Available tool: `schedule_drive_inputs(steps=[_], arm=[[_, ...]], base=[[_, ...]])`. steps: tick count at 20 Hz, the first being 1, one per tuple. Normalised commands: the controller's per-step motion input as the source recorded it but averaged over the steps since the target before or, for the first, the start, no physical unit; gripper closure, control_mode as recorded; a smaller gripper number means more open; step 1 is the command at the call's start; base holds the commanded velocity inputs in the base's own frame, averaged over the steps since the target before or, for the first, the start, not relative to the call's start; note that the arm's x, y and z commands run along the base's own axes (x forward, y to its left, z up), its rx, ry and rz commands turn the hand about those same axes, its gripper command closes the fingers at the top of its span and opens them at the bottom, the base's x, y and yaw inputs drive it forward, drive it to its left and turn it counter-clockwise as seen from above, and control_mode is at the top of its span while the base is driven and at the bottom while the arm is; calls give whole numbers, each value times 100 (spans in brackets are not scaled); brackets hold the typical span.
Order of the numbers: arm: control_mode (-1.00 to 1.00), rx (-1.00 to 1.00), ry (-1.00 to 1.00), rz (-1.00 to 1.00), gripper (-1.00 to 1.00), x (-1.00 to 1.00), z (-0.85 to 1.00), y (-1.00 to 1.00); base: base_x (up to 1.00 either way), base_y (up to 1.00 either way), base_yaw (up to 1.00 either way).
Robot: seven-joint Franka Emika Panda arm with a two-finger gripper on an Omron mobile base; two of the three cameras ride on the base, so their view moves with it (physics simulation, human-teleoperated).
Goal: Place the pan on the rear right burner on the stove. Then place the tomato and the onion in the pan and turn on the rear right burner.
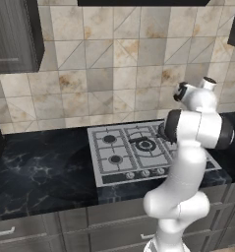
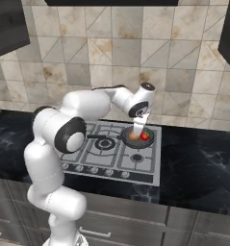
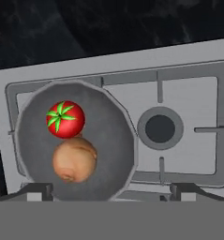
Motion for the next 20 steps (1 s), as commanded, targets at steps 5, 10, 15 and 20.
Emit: schedule_drive_inputs(steps=[5, 10, 15, 20], arm=[[-100, -13, -14, 7, -100, -63, 27, 40], [-100, -7, 0, 11, -100, -43, 60, 46], [-100, -3, 2, 14, -100, -85, 48, 22], [-100, -2, 3, 13, -100, -95, 45, 13]], base=[[0, 0, 0], [0, 0, 0], [0, 0, 0], [0, 0, 0]])
